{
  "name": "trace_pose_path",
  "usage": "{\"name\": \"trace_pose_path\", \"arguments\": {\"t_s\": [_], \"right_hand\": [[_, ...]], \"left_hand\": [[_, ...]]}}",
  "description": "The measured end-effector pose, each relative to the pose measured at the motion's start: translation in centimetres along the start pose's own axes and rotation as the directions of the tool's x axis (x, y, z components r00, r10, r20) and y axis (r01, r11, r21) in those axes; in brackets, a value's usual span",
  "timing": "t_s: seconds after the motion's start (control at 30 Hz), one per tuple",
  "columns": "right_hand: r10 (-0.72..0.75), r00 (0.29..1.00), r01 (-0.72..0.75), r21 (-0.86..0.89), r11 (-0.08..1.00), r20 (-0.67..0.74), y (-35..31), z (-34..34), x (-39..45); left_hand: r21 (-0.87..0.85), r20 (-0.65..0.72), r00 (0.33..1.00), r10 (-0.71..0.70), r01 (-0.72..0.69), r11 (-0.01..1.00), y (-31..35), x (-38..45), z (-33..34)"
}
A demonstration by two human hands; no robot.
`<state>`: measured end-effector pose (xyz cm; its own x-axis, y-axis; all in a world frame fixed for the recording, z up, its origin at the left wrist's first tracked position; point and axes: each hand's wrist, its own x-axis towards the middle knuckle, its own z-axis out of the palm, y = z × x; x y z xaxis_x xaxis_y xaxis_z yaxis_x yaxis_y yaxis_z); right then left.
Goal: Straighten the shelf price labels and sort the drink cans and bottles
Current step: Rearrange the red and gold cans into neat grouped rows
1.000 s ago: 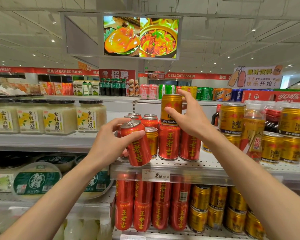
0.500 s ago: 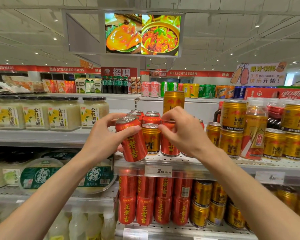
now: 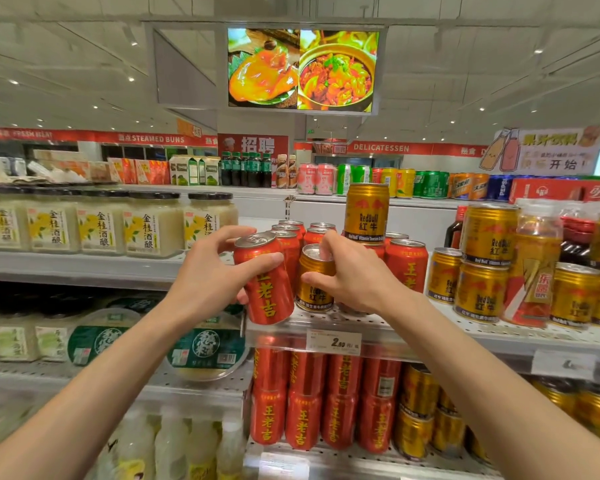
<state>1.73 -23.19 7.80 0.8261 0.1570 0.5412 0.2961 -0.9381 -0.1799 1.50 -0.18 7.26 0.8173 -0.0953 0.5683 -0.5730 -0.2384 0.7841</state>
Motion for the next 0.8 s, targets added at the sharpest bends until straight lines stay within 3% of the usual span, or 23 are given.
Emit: {"name": "trace_pose_path", "arguments": {"t_s": [0.4, 0.8], "right_hand": [[-0.092, 0.992, 0.107, 0.216, 0.97, -0.081, 0.7, -0.8, -1.1], [-0.053, 0.998, 0.035, 0.453, 0.891, 0.027, 2.5, -5.3, -5.1]], "left_hand": [[0.041, 0.006, 0.999, 0.05, -0.051, 0.998, -0.2, 0.2, -0.4], [0.071, 0.176, 0.982, 0.068, -0.081, 0.994, 1.2, 1.1, 2.5]]}}
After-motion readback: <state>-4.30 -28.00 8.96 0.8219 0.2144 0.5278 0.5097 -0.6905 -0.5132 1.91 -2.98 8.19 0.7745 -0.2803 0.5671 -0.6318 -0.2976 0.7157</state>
